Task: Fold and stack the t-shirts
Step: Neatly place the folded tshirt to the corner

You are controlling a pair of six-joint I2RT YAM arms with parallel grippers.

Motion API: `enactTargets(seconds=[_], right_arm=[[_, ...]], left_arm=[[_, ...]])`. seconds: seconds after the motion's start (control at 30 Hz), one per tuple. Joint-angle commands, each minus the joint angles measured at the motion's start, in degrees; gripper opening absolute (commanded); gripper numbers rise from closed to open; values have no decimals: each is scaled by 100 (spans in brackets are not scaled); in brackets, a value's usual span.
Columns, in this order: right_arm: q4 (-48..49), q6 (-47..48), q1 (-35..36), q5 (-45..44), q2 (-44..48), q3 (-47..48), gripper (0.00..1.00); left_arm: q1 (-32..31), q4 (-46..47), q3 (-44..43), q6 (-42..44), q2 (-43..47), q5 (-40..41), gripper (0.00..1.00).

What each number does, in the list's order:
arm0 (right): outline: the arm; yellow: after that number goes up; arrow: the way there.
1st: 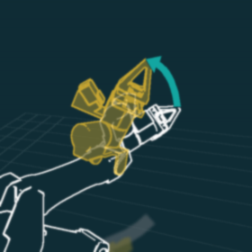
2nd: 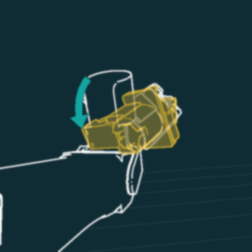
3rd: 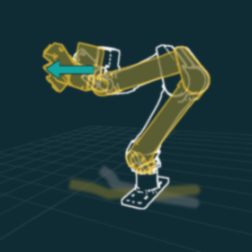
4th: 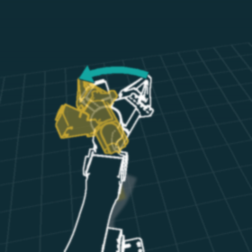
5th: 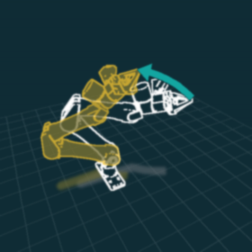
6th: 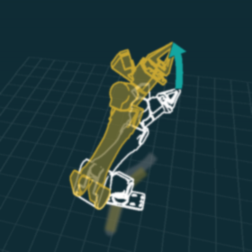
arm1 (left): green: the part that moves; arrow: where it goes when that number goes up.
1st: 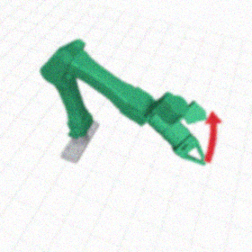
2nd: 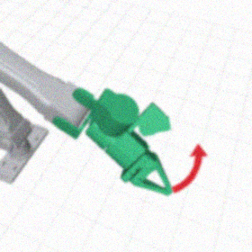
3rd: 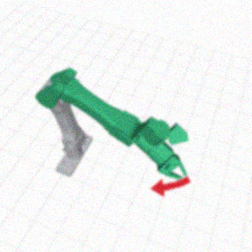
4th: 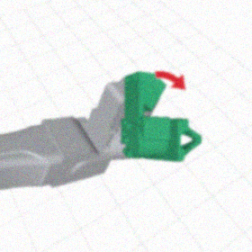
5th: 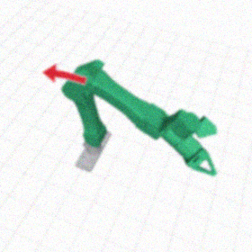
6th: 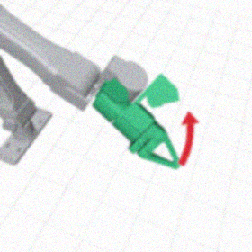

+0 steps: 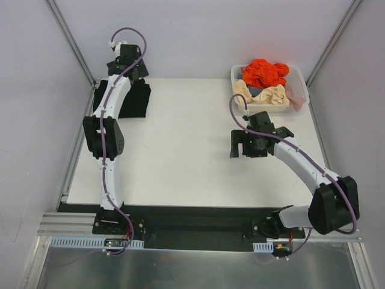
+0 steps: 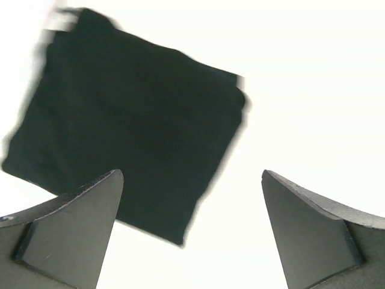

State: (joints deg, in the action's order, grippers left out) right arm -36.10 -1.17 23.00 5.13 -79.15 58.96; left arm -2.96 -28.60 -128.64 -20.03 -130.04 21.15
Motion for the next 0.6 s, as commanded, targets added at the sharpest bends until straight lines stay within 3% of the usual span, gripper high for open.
enactTargets(seconds=[0.0,0.13,0.37,0.5,0.57], right_arm=[[226,-15,-33,-248,857,-419,97],[419,-129,-112,-477,1480,-806,97],[919,-287,-147,-794,2237,-1324,97],[1333,-366,-138,-951,2597,-1676,97],[1552,-428,-130,-1040,2817,-1843,96]], left_arm=[[-652,47,637,-264,1356,-382,99],[-1143,-5,2135,-747,2602,-892,99],[-2215,-93,4968,-1502,4362,-682,99],[-2481,-111,6733,-2241,5215,-857,99],[-2472,-207,7070,-2373,5602,-631,99]])
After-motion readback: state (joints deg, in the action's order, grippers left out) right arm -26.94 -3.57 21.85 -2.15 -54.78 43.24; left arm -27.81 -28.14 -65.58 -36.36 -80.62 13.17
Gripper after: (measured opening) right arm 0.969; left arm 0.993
